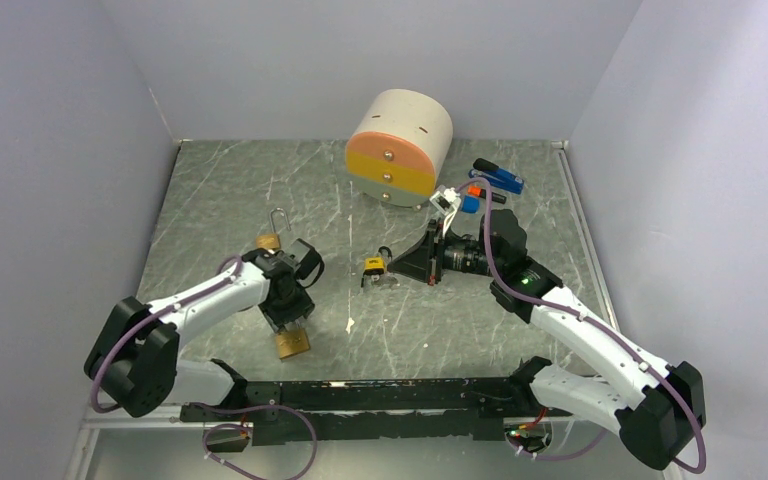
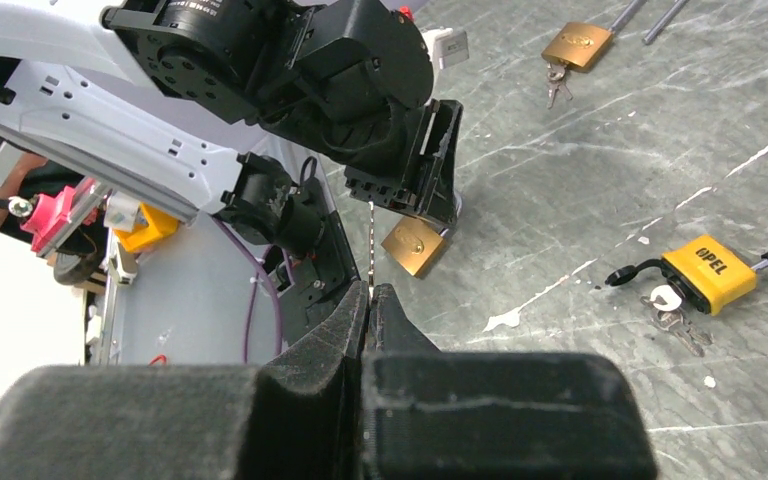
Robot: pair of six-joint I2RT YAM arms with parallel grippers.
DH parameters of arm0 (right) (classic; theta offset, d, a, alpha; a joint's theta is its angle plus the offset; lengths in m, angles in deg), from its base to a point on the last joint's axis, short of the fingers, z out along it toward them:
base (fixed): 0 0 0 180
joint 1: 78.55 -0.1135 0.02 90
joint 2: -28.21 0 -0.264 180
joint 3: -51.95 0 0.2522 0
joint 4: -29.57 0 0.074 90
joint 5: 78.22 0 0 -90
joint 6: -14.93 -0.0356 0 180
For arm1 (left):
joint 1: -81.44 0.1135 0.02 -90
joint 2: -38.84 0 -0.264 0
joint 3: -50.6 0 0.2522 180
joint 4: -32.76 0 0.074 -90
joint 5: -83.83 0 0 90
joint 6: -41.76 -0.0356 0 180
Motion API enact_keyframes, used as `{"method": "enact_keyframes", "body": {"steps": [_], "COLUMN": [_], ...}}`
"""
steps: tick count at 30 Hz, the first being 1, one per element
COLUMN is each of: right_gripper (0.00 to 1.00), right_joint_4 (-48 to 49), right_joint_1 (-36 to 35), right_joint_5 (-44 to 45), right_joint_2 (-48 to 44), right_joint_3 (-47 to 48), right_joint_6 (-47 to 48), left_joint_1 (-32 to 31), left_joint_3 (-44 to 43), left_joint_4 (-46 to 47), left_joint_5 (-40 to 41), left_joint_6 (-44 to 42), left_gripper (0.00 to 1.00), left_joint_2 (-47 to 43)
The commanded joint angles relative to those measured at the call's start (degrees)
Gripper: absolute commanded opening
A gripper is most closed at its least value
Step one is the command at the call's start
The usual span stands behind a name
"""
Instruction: Unlock with the key
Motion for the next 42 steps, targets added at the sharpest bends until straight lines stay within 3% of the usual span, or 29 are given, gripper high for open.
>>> {"method": "enact_keyframes", "body": {"steps": [1, 5, 14, 17, 21, 32, 42], "right_gripper": [0.0, 0.0, 0.0, 0.0, 0.0, 0.0, 0.0], "right_joint_4": [2.26, 1.9, 1.68, 1.57, 0.93, 0.8, 0.88], "right_joint_1": [0.17, 0.21, 0.17, 0.13, 0.16, 0.22, 0.17], "right_joint_5": [-0.13, 0.21, 0.26, 0.26, 0.26, 0.85, 1.09], "right_joint_2": [-0.85, -1.37, -1.85, -1.66, -1.15, -1.06, -1.32], "right_joint_3": [-0.22, -0.39, -0.42, -0.27, 0.5, 0.68, 0.31], "right_joint_6": [0.75, 0.96, 0.92, 1.06, 1.62, 1.75, 1.57], "left_joint_1": [0.07, 0.26, 2.7, 3.63, 4.23, 3.92, 2.68], "left_joint_3": [-2.35, -3.82, -3.99, -4.16, -5.75, -8.82, -1.95], "left_joint_4": [-0.6, -2.22, 4.2, 5.57, 7.3, 18.86, 25.2], "left_joint_5": [4.65, 6.09, 5.47, 5.42, 1.4, -8.33, -6.38], "left_joint_6": [-0.41, 0.51, -3.19, -4.3, -7.78, -22.31, -25.72], "left_gripper": [0.53, 0.49, 0.42, 0.31, 0.03, 0.03, 0.03], "left_joint_2": [1.01, 5.62, 10.84, 11.71, 10.96, -4.65, -10.32]}}
